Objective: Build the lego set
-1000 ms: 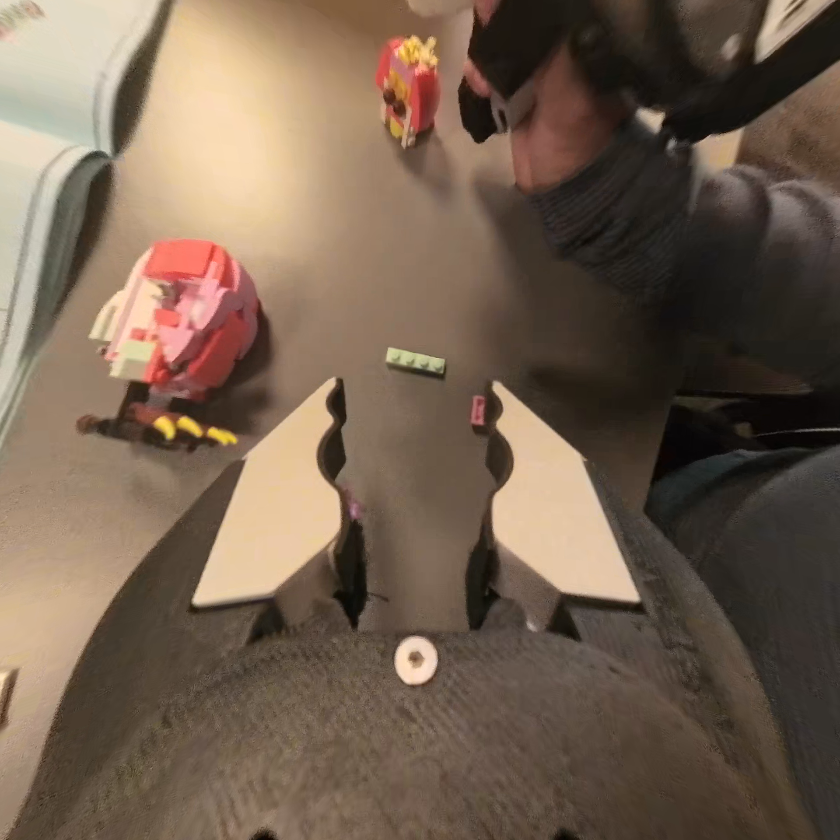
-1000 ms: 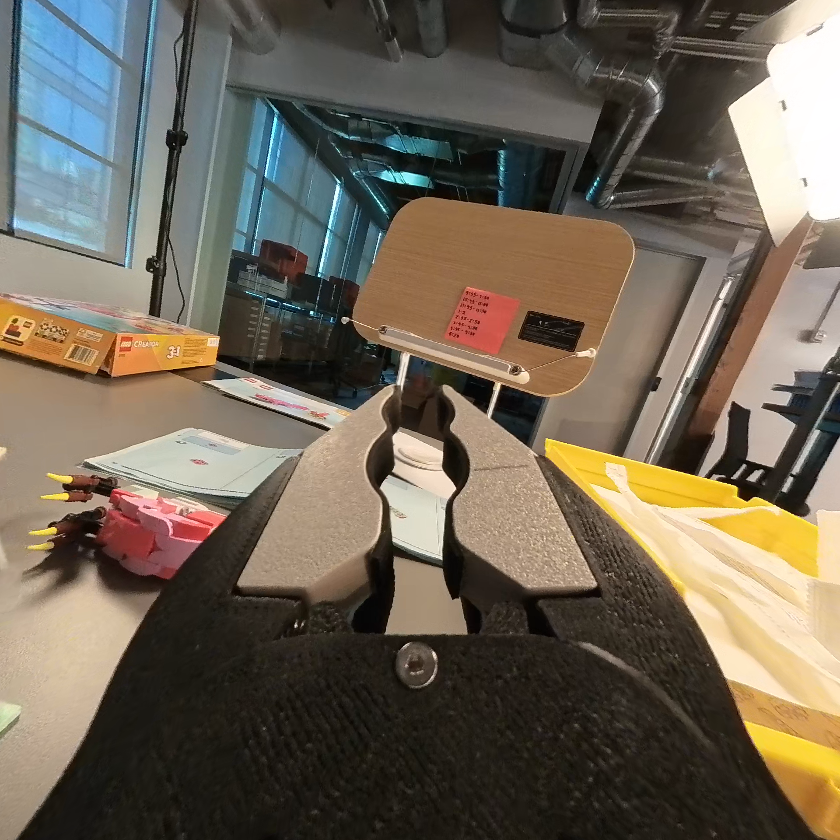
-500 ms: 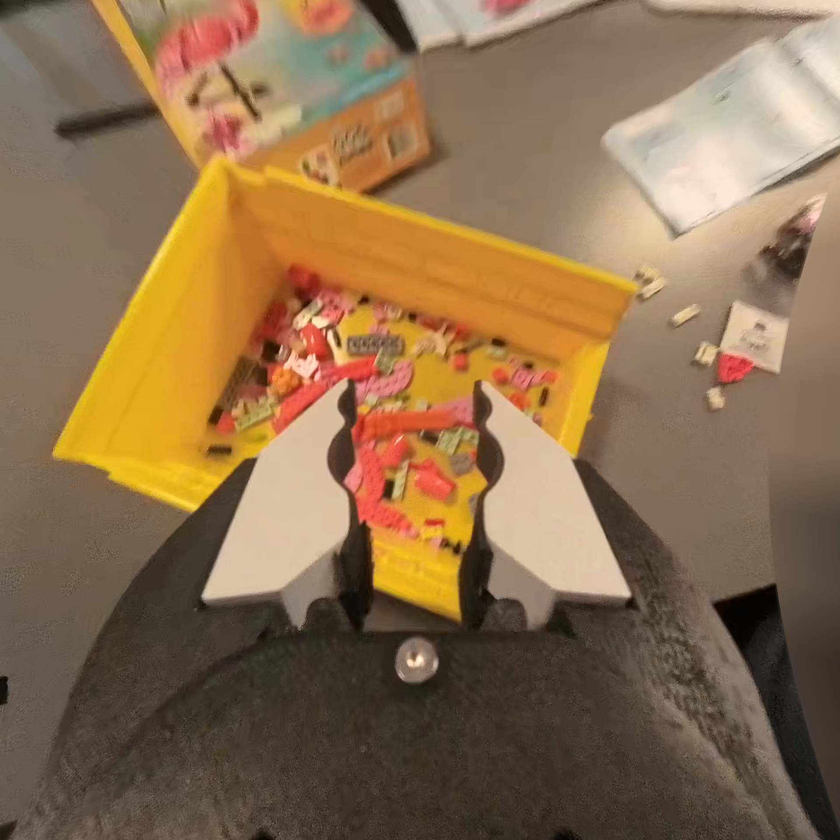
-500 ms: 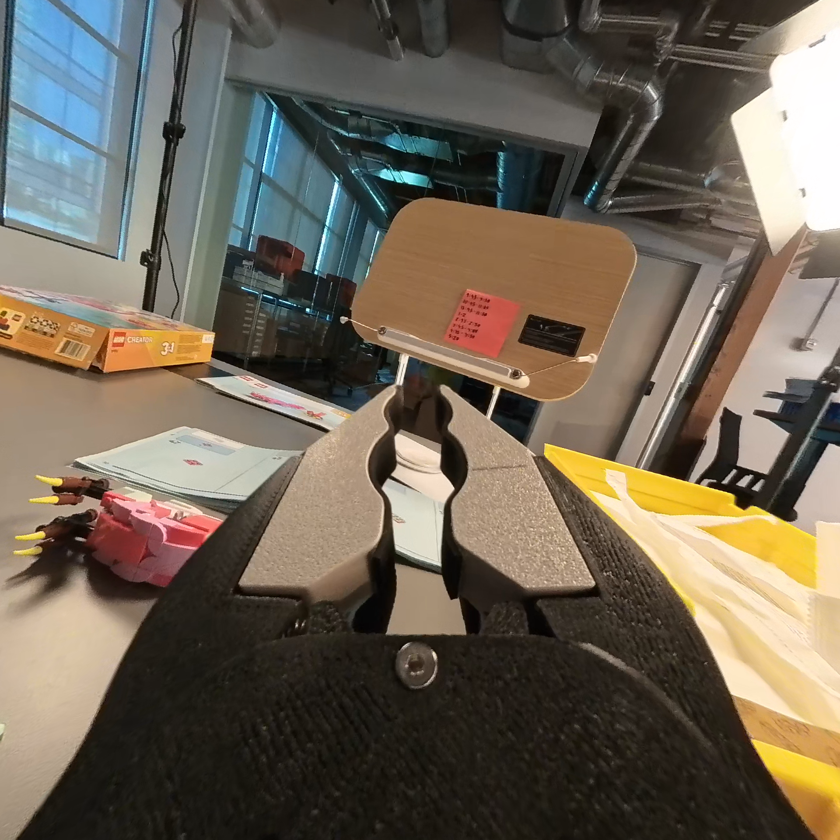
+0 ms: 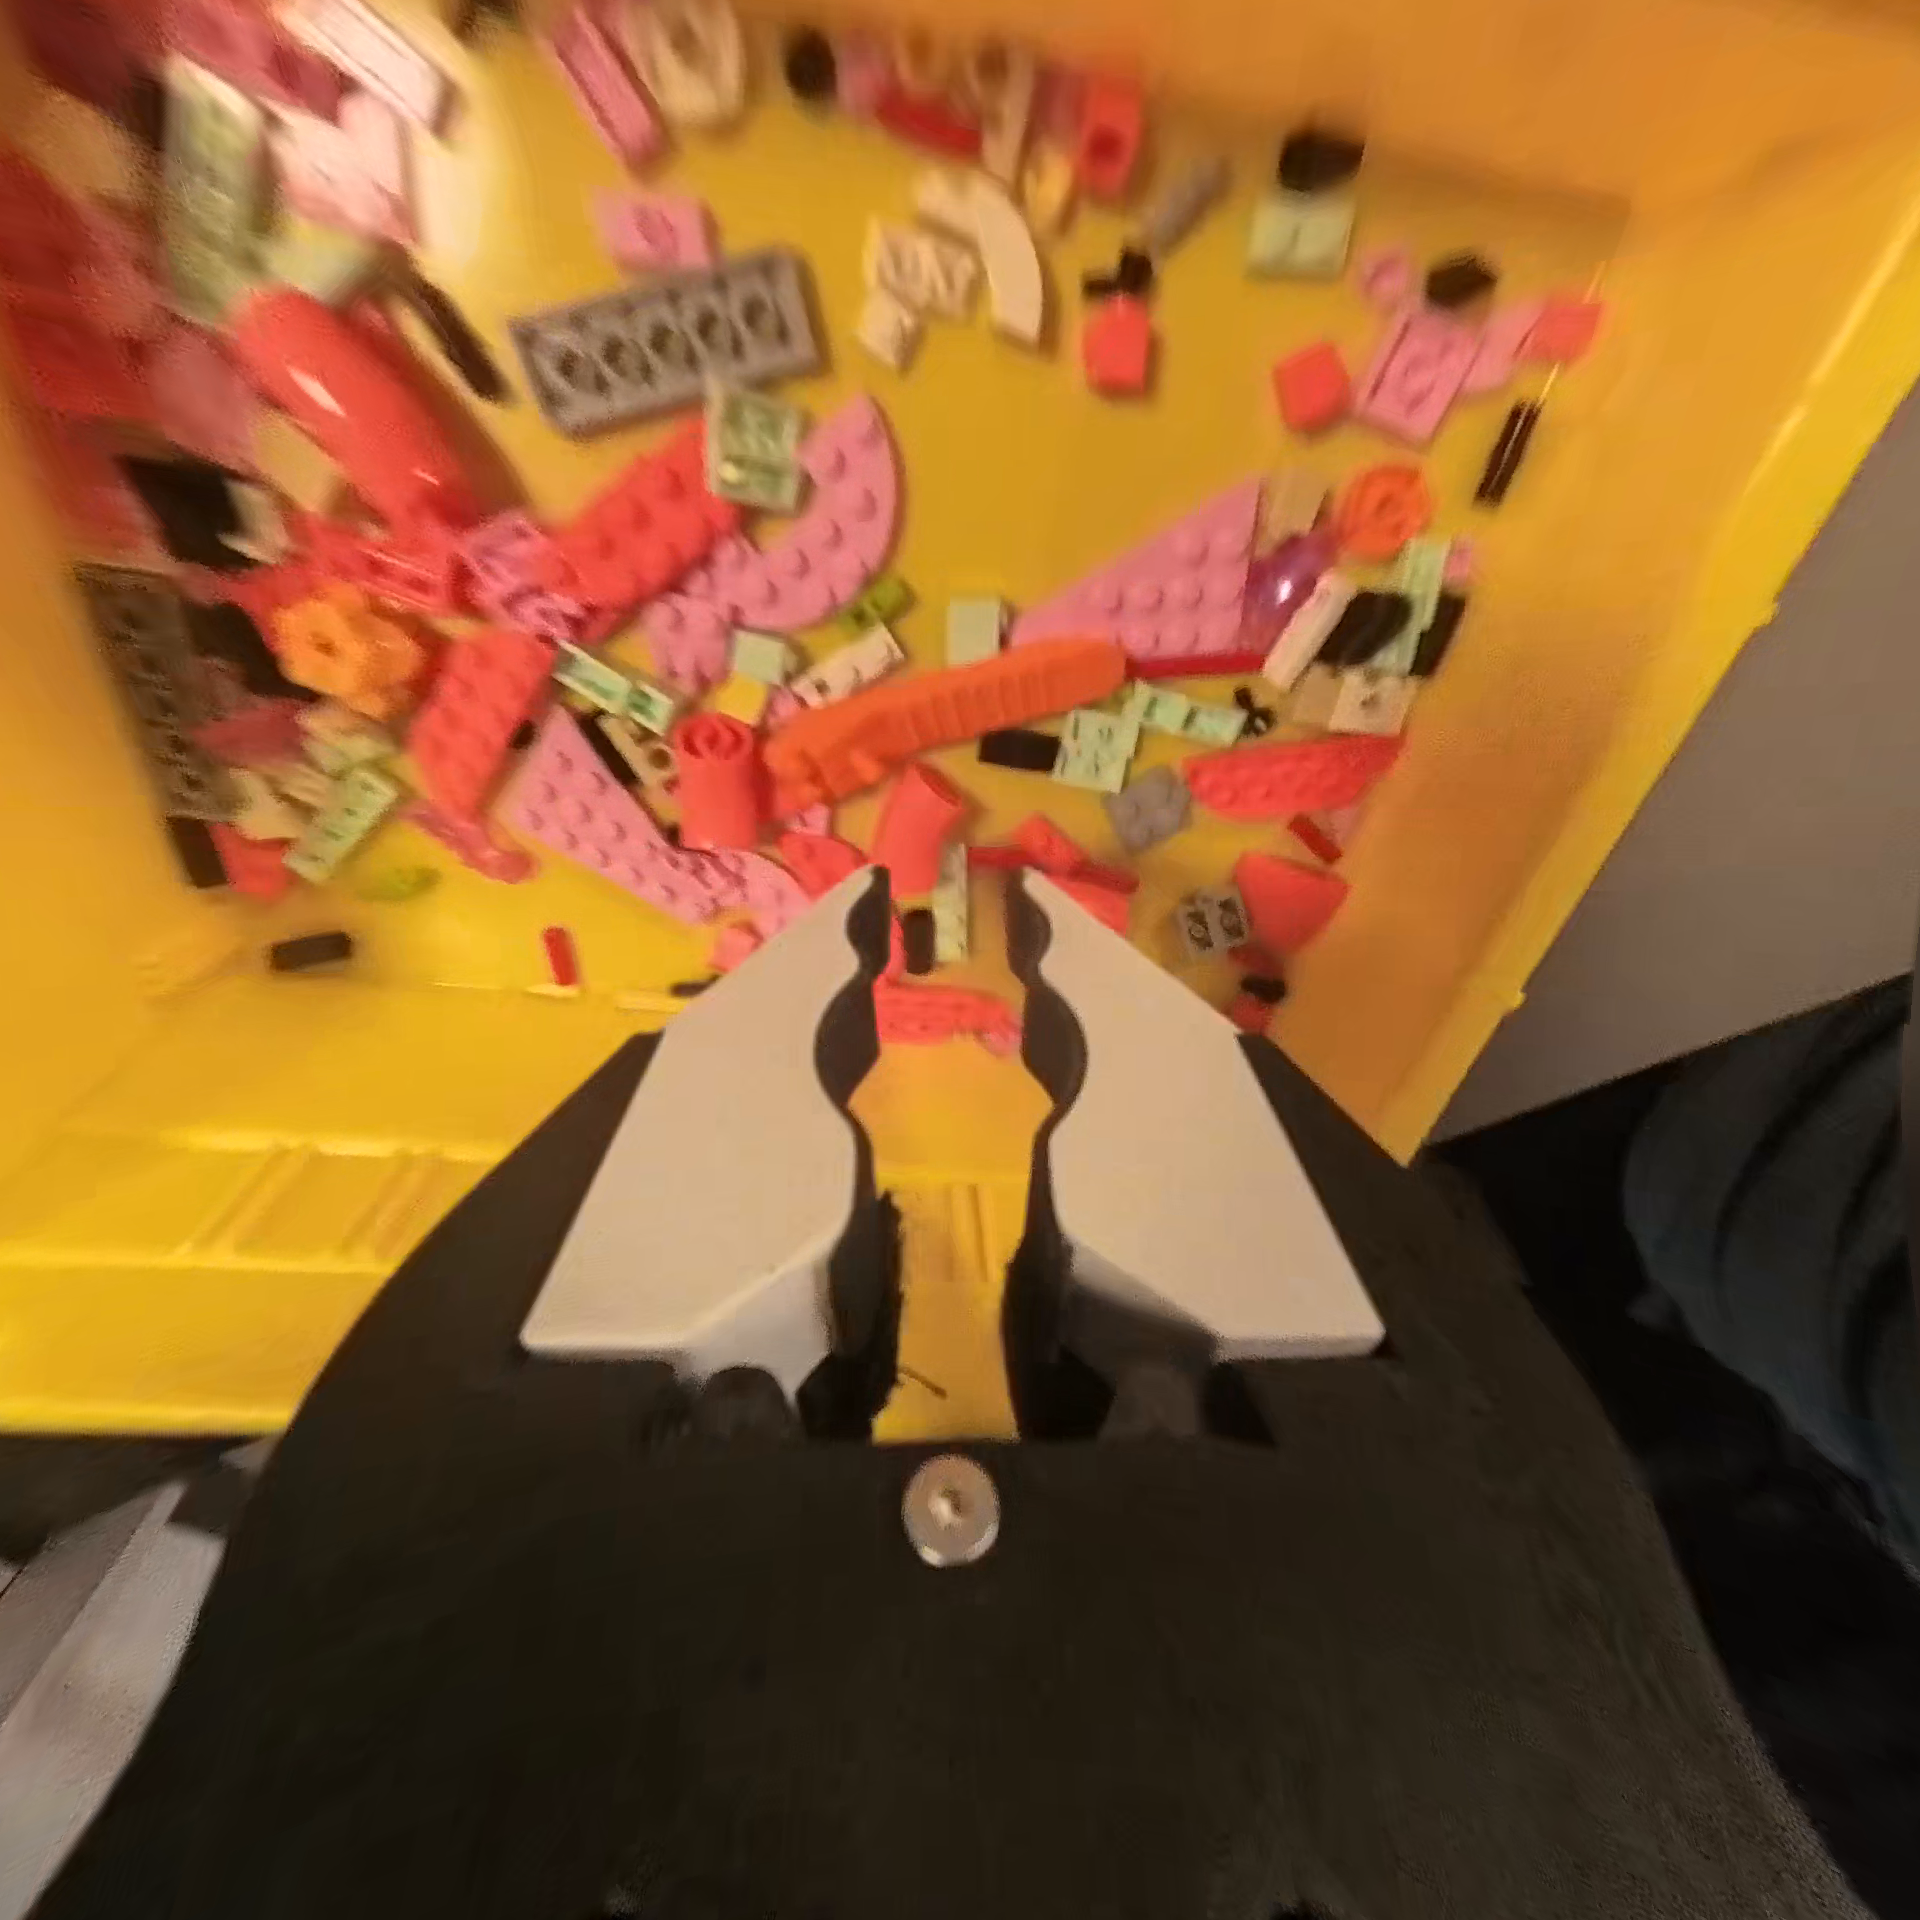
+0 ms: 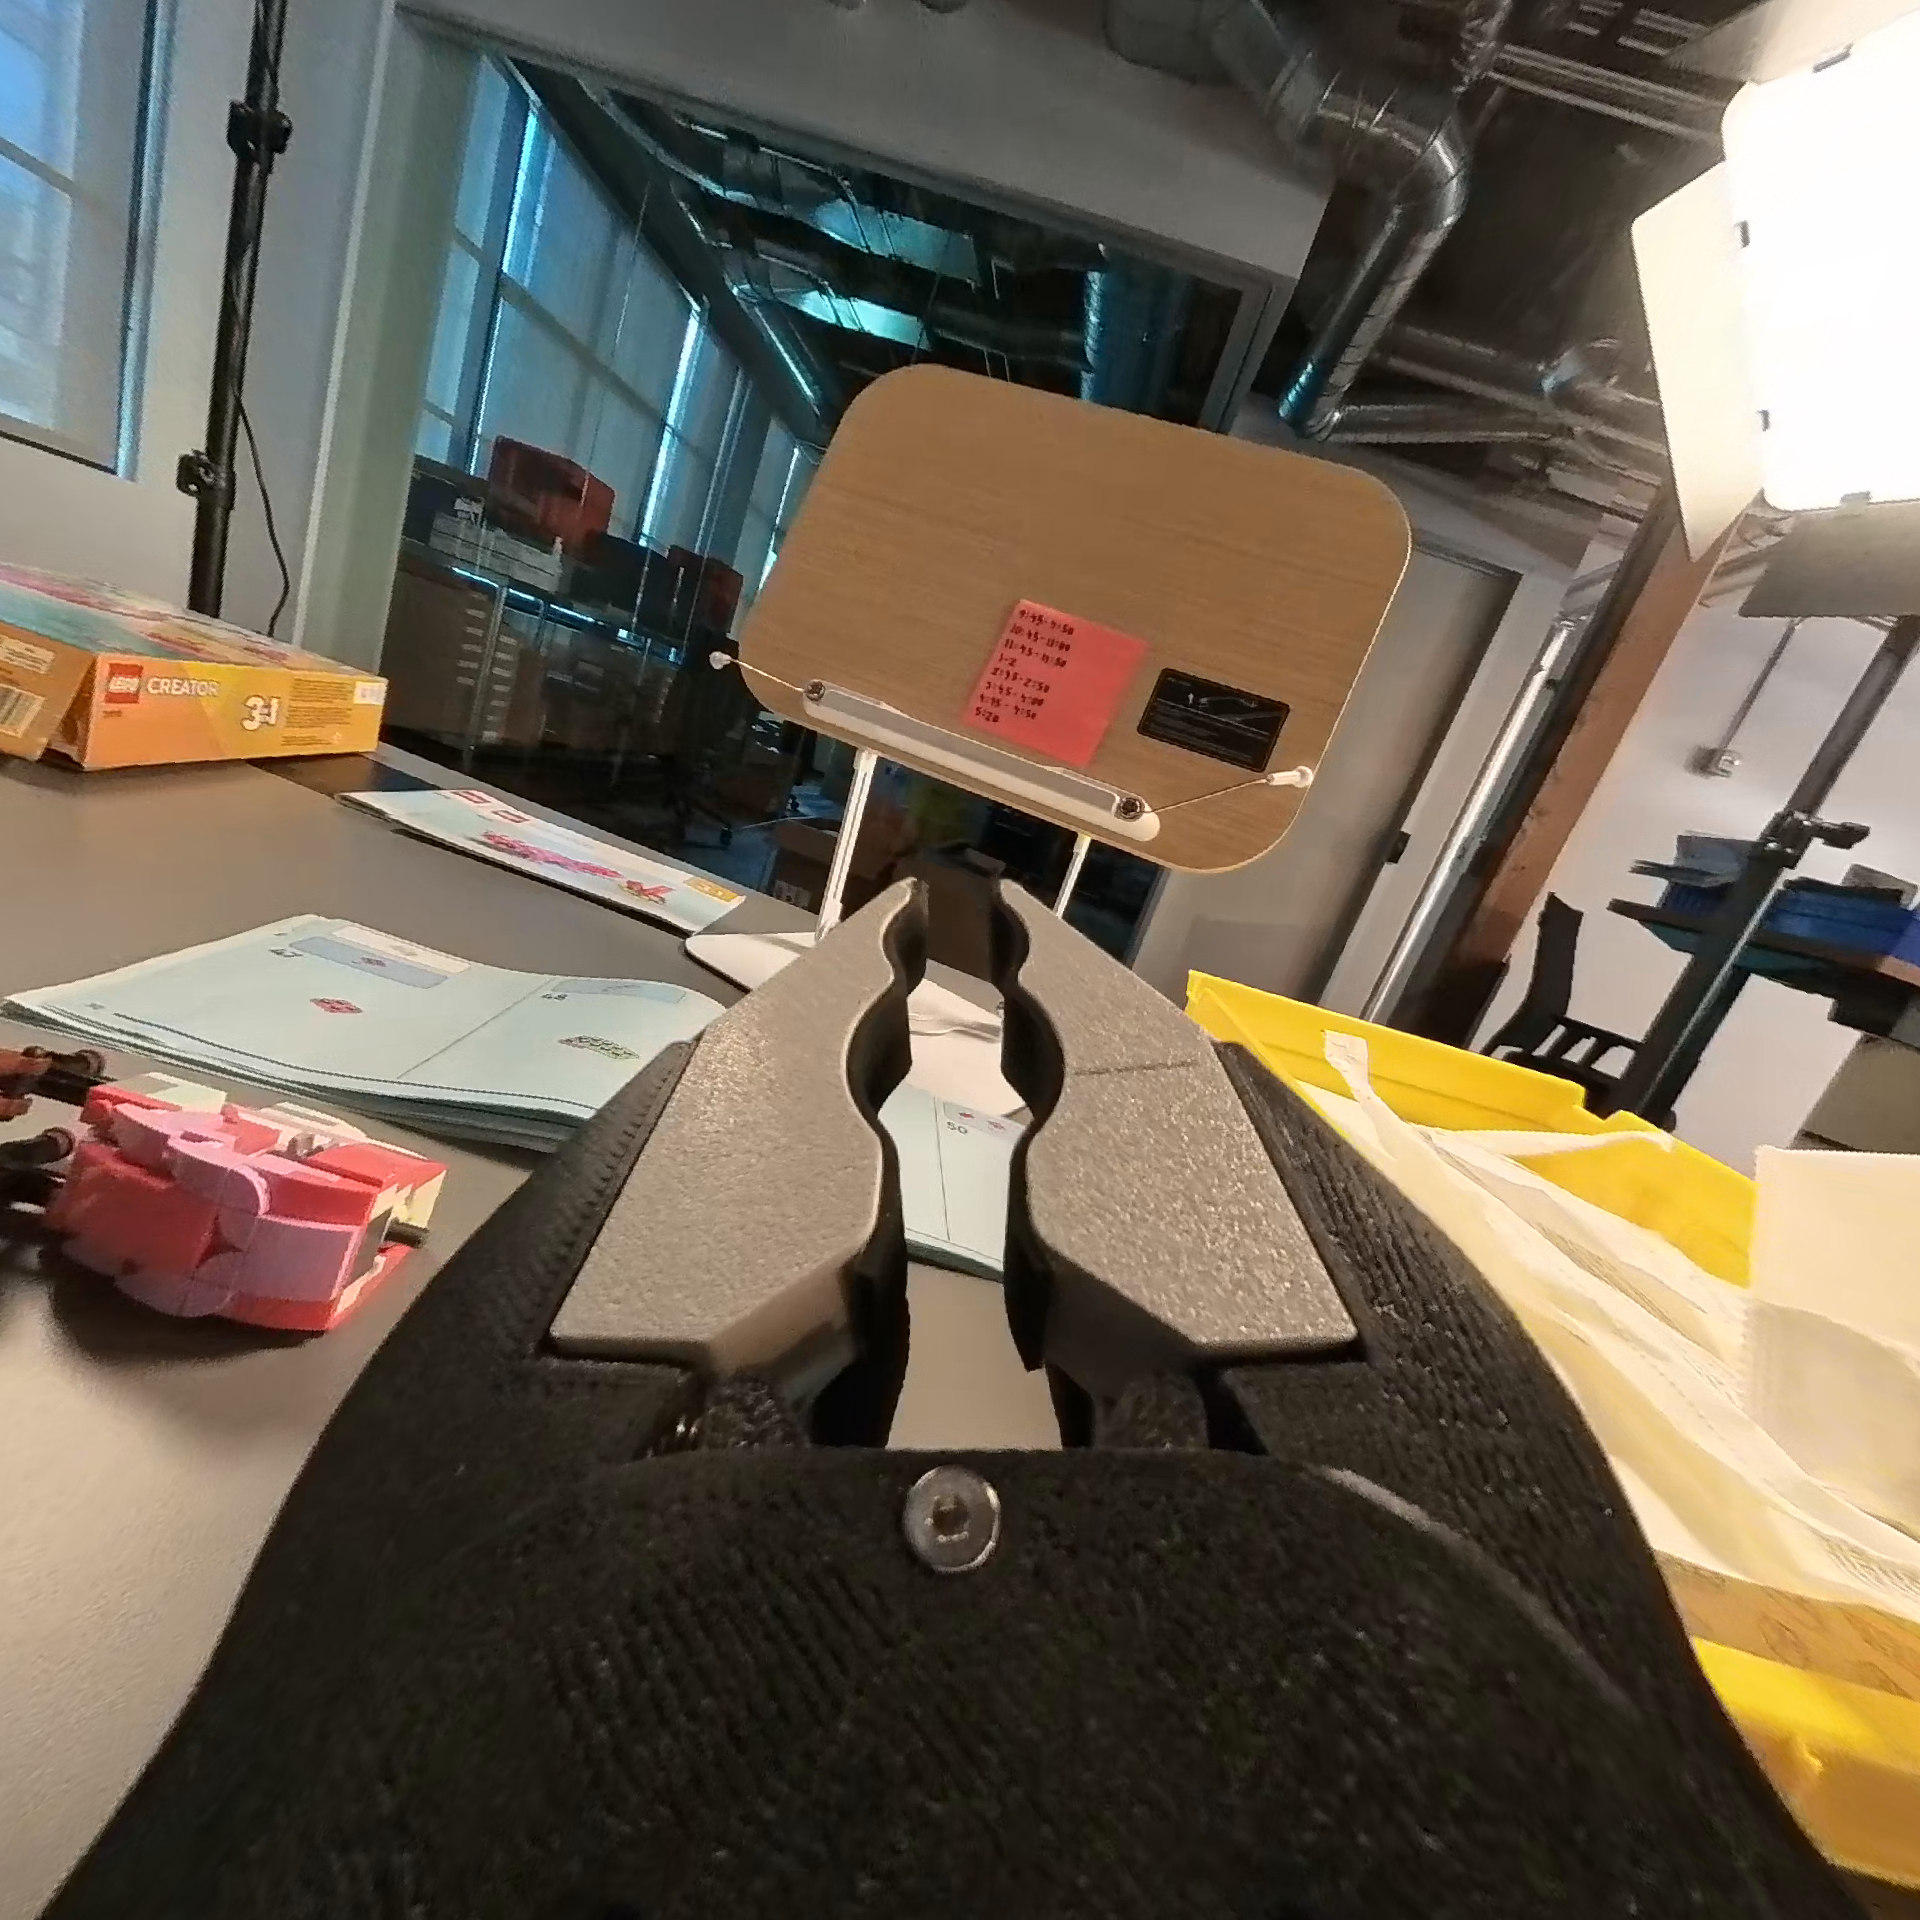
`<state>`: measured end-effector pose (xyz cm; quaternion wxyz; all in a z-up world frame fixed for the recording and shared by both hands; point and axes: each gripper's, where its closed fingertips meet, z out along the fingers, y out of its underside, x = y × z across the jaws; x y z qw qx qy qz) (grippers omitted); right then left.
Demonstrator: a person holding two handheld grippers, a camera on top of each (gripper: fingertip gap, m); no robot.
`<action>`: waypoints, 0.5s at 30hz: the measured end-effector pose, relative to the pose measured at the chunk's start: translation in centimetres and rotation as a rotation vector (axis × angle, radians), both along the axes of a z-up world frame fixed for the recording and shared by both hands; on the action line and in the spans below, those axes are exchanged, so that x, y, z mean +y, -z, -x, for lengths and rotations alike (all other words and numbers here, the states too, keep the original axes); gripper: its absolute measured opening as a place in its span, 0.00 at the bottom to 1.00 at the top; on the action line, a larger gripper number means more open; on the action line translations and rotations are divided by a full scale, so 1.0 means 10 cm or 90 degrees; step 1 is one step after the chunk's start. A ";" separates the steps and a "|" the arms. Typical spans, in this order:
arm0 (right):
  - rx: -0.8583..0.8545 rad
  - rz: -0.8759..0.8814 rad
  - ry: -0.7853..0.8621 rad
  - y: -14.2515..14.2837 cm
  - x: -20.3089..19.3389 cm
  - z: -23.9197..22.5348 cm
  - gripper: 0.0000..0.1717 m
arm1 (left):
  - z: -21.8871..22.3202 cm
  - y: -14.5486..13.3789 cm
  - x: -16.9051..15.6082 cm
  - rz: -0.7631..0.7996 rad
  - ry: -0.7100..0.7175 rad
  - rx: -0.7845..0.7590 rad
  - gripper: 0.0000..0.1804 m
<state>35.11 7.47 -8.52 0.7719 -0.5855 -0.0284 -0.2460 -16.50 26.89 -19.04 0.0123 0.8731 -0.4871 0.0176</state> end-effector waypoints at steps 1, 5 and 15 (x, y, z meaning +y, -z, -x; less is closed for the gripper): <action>0.001 0.000 0.000 0.00 0.00 0.00 0.05 | 0.02 0.07 -0.06 0.022 0.005 0.024 0.10; 0.000 0.002 -0.006 0.00 0.01 0.02 0.05 | 0.07 0.23 -0.09 0.036 -0.004 0.070 0.05; 0.006 -0.001 -0.023 0.00 0.02 0.05 0.05 | 0.18 0.35 -0.07 0.030 -0.030 0.107 0.04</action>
